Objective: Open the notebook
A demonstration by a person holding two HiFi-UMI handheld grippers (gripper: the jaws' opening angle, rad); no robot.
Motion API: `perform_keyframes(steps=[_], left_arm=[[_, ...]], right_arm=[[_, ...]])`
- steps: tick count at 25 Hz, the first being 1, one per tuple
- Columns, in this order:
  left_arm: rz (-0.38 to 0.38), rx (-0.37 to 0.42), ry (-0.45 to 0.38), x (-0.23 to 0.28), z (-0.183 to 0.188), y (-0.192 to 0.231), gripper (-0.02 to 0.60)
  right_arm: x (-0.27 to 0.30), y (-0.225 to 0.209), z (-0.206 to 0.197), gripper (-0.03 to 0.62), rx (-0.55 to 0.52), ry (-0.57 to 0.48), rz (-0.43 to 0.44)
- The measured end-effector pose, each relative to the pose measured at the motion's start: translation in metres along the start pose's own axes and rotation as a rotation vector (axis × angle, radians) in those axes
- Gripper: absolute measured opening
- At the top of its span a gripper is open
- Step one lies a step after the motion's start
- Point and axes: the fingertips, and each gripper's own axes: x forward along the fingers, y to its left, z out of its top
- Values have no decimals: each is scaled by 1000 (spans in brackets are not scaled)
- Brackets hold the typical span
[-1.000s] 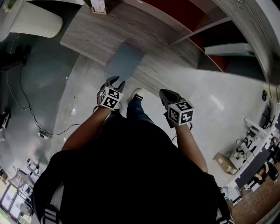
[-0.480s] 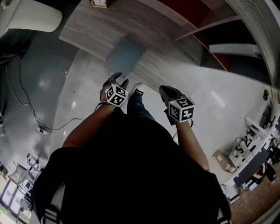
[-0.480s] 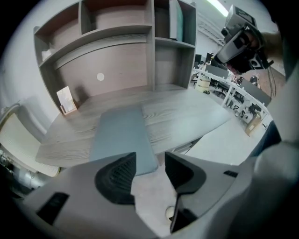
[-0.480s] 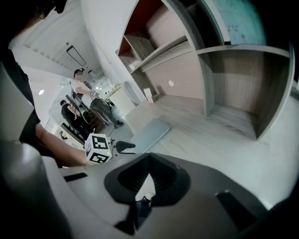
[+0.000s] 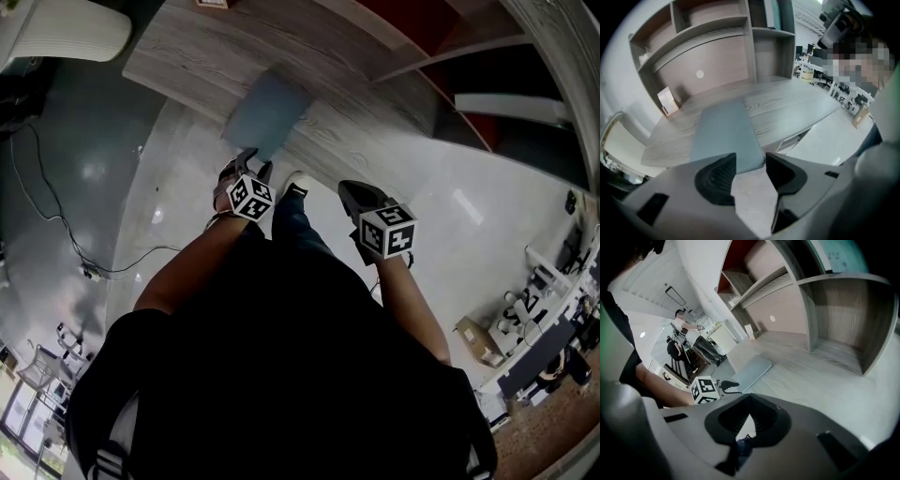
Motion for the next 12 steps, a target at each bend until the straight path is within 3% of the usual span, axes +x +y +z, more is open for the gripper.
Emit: perform_keyframes(steps=[12], left_arm=[[20,90,43,6,0,-2,216]], right_arm=[[3,4,-6,0,5,12,15]])
